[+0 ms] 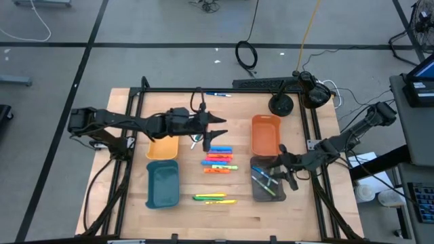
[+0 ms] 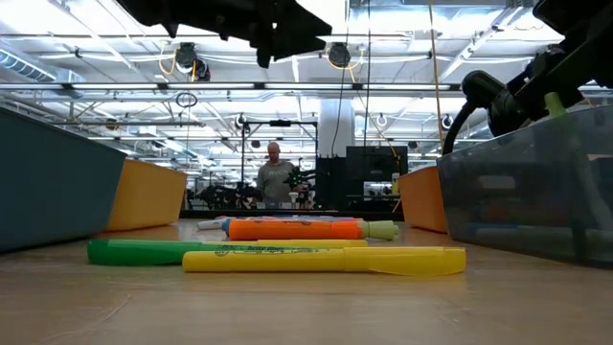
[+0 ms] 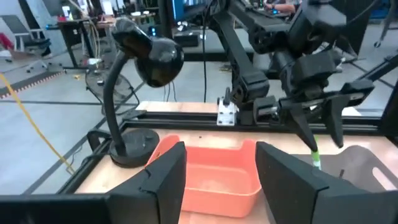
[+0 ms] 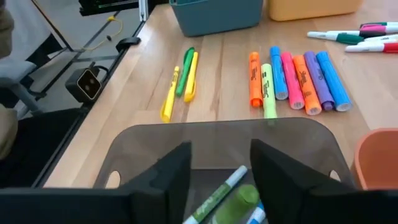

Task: Pick & Place Markers
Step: Put the blue dry erase marker into the black bin

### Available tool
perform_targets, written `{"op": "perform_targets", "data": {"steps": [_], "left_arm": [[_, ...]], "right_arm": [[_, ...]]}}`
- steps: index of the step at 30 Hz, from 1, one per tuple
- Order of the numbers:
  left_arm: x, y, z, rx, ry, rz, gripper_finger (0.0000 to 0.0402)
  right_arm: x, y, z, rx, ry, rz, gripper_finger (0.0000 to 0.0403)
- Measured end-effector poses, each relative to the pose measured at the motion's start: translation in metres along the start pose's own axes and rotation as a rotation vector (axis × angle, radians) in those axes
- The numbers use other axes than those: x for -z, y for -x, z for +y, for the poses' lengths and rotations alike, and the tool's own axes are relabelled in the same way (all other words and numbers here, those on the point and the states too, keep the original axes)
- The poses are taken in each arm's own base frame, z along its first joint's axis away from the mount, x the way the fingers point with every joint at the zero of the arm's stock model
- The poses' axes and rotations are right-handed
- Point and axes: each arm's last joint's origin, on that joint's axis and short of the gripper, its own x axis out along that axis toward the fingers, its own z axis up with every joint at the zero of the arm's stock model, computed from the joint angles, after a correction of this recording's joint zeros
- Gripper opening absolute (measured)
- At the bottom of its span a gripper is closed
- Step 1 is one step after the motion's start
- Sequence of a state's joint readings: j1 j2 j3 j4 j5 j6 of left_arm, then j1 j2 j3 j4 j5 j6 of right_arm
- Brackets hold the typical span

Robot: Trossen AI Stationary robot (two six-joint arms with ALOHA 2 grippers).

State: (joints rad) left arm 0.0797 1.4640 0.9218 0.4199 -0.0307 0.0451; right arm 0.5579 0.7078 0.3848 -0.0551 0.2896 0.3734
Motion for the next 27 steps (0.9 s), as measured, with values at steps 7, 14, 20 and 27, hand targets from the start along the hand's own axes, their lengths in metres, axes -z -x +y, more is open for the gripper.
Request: {"op": "perform_targets", "data": {"steps": [7, 14, 20, 27], "left_arm": [[0.001, 0.000, 0.003, -0.096, 0.067, 0.007, 0.0188], [0.002, 0.000, 0.007, -0.213, 0.033, 0.017, 0.0187], [-0.003, -0.005, 0.058, -0.397, 0.137, 0.214, 0.0184], [0.018, -0.065, 0.123, -0.381, 0.082, 0.486, 0.0101]], "right_arm": [[-0.017, 0.002, 0.005, -0.022, 0.119, -0.177, 0.0203], [-0.036, 0.007, 0.011, -0.032, 0.300, -0.385, 0.0209], [-0.053, 0.013, 0.002, 0.221, 0.435, -0.518, 0.0210], [-0.082, 0.023, -0.009, 0.438, 0.480, -0.573, 0.0199]]}}
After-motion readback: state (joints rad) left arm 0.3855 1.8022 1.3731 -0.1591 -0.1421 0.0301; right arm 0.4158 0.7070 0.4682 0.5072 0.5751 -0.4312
